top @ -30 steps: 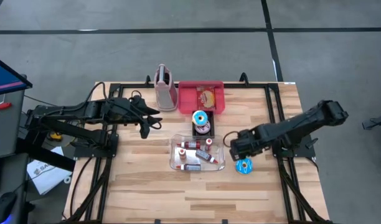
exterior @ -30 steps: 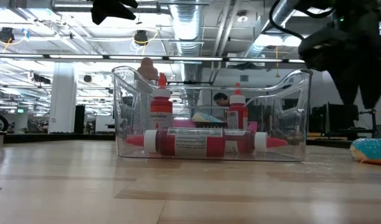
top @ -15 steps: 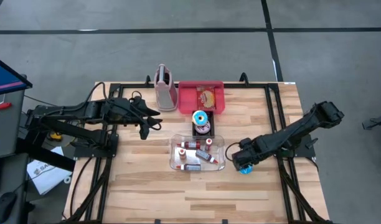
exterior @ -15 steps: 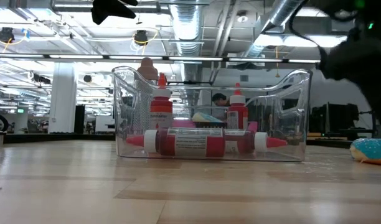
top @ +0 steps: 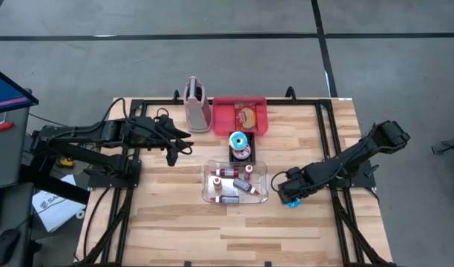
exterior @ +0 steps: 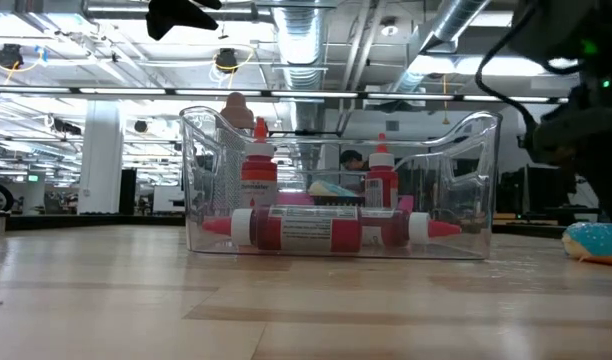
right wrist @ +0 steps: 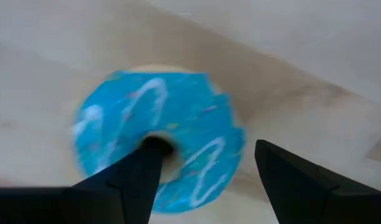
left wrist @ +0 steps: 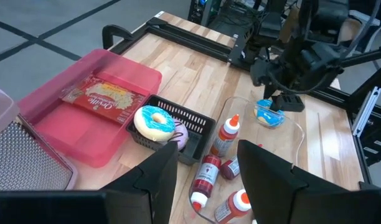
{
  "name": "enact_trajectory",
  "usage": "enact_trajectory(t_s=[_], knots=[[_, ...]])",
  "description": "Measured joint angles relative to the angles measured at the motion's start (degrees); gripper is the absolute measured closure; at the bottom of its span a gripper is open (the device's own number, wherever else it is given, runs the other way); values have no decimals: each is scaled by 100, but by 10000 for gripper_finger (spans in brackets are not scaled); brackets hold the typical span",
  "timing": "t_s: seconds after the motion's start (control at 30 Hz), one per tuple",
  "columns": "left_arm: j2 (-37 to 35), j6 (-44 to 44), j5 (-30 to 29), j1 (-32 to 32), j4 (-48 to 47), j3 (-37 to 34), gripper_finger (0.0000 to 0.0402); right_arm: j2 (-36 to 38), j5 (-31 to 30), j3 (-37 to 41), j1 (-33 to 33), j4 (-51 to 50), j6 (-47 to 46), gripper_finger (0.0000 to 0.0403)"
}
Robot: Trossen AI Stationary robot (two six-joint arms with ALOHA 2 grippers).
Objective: Pick & Place Food Item
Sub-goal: Put the blue donut into the black bin
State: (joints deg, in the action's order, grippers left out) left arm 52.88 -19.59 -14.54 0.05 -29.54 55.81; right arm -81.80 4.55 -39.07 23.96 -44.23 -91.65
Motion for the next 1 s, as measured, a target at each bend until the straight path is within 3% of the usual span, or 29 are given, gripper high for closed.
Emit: enact_trajectory(t_s=[0.3,0.73,1.0], knots=[[0,-39,2,0,0,0,238,17,50,171,-15,13,-142,169],[0,-39,-11,2,2,0,238,15,-34,-14,-348,439,304,346],[0,-85,-29,2,0,-2,238,15,-675,-886,-1397,-1109,1514,350]])
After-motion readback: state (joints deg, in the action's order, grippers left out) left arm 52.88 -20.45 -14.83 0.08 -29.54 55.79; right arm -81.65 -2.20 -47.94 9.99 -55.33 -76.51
